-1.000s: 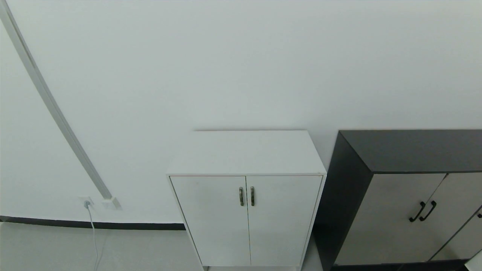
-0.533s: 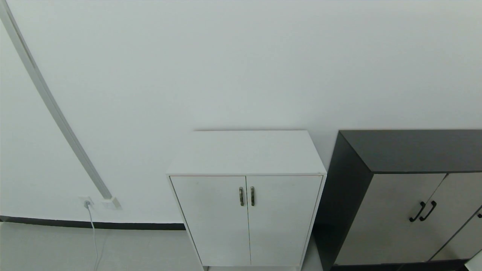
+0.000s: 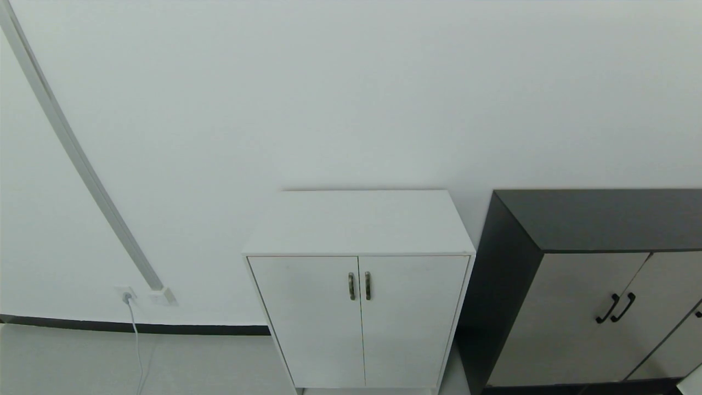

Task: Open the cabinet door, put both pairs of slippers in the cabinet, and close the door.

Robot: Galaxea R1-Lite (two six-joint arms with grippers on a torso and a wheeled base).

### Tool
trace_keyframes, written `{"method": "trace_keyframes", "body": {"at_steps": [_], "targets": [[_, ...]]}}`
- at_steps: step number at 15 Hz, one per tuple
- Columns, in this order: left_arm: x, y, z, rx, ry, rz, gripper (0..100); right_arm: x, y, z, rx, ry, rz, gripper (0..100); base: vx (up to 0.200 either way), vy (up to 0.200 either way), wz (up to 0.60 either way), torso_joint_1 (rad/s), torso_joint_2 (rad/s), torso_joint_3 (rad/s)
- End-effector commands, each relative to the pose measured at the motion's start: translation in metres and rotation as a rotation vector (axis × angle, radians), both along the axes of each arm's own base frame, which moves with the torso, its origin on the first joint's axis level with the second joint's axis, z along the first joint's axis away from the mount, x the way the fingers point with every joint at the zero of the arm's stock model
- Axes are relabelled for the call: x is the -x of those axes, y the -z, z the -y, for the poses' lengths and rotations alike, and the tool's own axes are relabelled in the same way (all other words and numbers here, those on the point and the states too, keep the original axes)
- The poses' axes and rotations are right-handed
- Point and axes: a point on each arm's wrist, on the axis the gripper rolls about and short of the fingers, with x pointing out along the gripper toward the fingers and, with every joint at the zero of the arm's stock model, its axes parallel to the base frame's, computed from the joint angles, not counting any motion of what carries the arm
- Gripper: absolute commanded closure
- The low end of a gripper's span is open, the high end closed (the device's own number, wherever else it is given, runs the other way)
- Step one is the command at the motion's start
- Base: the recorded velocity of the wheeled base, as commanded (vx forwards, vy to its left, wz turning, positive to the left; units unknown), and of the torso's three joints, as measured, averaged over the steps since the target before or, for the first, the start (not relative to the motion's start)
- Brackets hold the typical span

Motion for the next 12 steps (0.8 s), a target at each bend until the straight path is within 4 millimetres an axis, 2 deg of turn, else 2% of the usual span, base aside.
{"method": "trace_keyframes", "body": {"at_steps": [1, 8, 12], "targets": [[-0.0001, 0.0000, 0.0000, 0.000, 0.000, -0.001, 100, -0.0037, 0.0072, -0.0012, 0.026, -0.016, -0.047, 100, 0.000, 0.000, 0.00, 0.000, 0.00, 0.000], [-0.0001, 0.0000, 0.0000, 0.002, 0.000, -0.001, 100, -0.0017, 0.0074, -0.0047, 0.020, 0.268, -0.034, 100, 0.000, 0.000, 0.00, 0.000, 0.00, 0.000], [-0.0001, 0.0000, 0.0000, 0.002, 0.000, -0.001, 100, 0.0032, 0.0085, -0.0049, 0.010, 0.287, 0.028, 100, 0.000, 0.000, 0.00, 0.000, 0.00, 0.000]]}}
